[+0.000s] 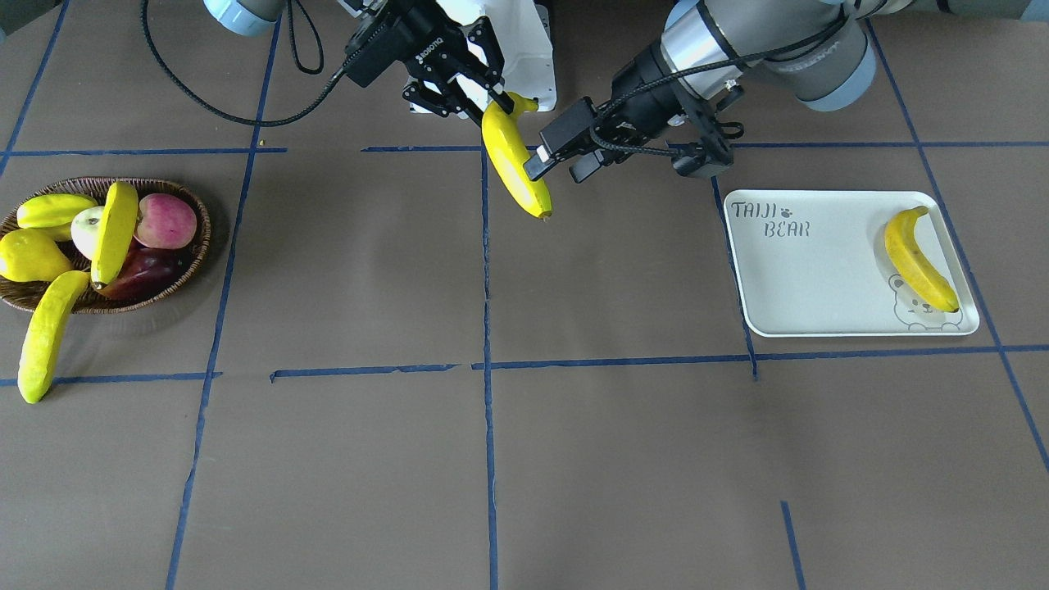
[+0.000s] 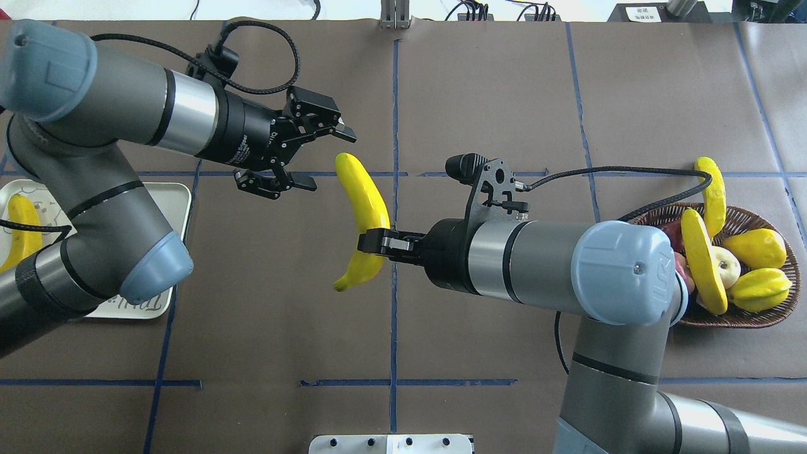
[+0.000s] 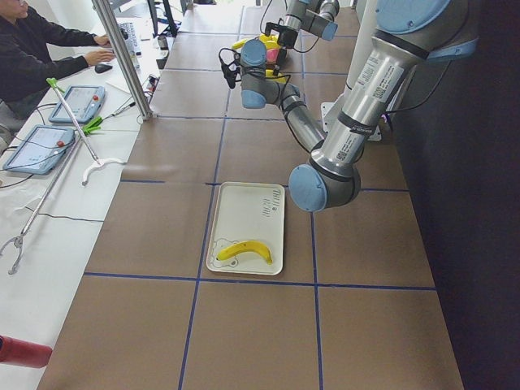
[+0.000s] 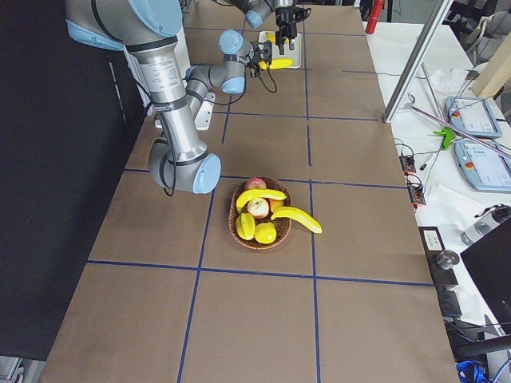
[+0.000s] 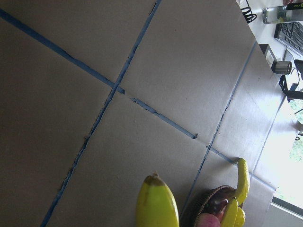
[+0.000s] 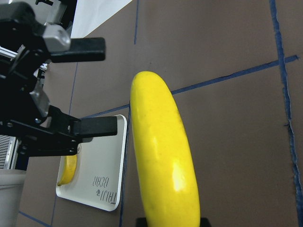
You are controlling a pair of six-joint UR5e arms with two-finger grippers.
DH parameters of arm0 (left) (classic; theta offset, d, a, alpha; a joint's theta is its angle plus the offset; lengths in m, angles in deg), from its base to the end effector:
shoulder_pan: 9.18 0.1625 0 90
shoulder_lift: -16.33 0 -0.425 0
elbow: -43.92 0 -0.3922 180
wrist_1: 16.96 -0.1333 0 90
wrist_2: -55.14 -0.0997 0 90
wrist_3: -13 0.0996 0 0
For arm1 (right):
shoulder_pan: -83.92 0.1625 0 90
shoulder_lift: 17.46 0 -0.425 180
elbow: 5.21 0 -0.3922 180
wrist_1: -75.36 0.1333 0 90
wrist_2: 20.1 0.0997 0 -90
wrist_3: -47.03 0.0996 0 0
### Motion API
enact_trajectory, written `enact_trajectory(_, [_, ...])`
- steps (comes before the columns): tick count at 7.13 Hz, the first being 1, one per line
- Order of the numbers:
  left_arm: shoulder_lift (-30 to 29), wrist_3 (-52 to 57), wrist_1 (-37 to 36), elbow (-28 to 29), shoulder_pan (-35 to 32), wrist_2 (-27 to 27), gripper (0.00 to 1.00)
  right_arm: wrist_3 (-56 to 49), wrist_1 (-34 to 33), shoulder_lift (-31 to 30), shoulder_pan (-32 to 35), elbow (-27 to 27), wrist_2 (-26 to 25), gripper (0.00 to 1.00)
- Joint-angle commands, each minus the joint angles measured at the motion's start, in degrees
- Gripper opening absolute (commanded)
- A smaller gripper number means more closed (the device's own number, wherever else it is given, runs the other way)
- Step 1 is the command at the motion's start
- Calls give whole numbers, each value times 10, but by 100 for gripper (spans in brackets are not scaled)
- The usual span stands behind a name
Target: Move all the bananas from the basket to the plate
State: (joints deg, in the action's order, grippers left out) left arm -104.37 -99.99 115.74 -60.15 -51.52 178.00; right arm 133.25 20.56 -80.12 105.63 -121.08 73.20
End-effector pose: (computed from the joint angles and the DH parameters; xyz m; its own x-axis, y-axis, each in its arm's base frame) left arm 0.3778 -0.4515 0.1558 -0.0344 -0.4125 -0.9103 0.1647 0.8961 -0.4122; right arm -0.4473 -0.3154 0.1290 0.0465 -0.0523 0.9975 -0.3134 0.9474 0.0643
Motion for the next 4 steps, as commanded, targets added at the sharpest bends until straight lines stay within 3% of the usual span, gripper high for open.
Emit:
enact_trajectory(1, [-5,-2,-1,1,33,-29,98,0,0,2,-3,-1,-3,0])
enact_trajectory(2, [-7,-2,-1,1,40,-29,96,0,0,2,-4,-1,-3,0])
enact_trajectory(3, [-9,-8,-1,2,44,-30,88,0,0,2,-4,-1,-3,0])
enact_trajectory(4, [-9,-8,-1,2,53,-42,55,0,0,2,-4,-1,-3,0])
